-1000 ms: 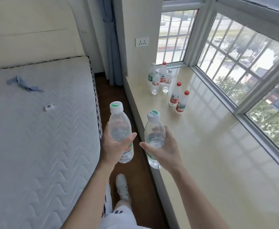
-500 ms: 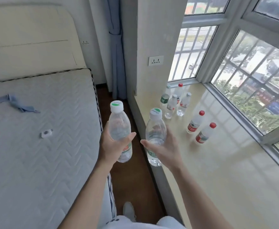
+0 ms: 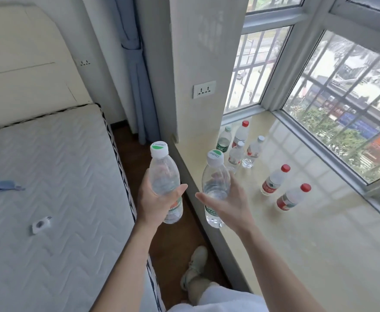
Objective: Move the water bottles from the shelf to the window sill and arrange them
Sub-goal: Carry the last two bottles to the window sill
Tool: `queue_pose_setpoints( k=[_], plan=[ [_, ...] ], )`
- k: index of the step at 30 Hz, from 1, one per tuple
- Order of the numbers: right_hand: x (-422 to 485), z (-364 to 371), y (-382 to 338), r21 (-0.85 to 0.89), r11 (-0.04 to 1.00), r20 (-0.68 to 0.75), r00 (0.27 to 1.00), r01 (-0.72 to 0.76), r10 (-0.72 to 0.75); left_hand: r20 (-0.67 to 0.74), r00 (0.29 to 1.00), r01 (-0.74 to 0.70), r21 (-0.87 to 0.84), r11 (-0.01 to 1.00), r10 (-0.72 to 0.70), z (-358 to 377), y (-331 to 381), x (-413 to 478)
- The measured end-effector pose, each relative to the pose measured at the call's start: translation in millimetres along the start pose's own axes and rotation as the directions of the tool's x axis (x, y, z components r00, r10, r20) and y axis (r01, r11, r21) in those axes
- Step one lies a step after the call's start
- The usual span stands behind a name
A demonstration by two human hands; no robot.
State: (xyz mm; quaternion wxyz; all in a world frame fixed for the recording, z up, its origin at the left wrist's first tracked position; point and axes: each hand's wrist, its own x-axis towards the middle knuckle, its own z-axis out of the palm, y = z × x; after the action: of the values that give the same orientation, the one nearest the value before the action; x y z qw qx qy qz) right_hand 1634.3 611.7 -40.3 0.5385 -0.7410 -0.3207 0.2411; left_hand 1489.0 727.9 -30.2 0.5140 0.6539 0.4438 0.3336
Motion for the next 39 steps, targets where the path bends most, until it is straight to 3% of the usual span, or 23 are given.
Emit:
queue_pose_setpoints(
  k=[7, 14, 21, 27, 32, 39],
  plan=[
    [93.7, -13.4, 8.4, -0.017, 1.000, -0.131, 0.991, 0.026, -0.028, 0.139, 0.990, -0.028, -0.013, 1.000, 0.029, 45.4, 9.2, 94.4],
    [173.8, -37.1, 22.4, -0.008, 0.997, -0.217, 0.974, -0.072, 0.068, 0.239, 0.970, -0.048, 0.013, 0.999, 0.043, 101.8, 30.4, 176.5],
    [189.4, -69.4, 49.4, 0.004, 0.980, -0.376, 0.908, -0.198, 0.185, 0.512, 0.856, -0.096, 0.013, 0.995, 0.076, 173.5, 44.9, 207.0],
    [165.2, -85.0, 78.6, 0.091, 0.939, -0.537, 0.778, -0.331, 0.326, 0.759, 0.648, -0.117, 0.021, 0.993, 0.061, 233.3, 32.9, 211.8],
    [123.4, -78.8, 109.9, 0.241, 0.881, -0.692, 0.565, -0.406, 0.450, 0.907, 0.421, -0.149, 0.049, 0.988, 0.019, 278.2, 6.0, 197.2],
    [86.6, -63.6, 170.1, 0.323, 0.844, -0.797, 0.359, -0.427, 0.486, 0.950, 0.301, -0.104, 0.124, 0.987, -0.087, 325.6, -51.8, 182.3]
  ],
)
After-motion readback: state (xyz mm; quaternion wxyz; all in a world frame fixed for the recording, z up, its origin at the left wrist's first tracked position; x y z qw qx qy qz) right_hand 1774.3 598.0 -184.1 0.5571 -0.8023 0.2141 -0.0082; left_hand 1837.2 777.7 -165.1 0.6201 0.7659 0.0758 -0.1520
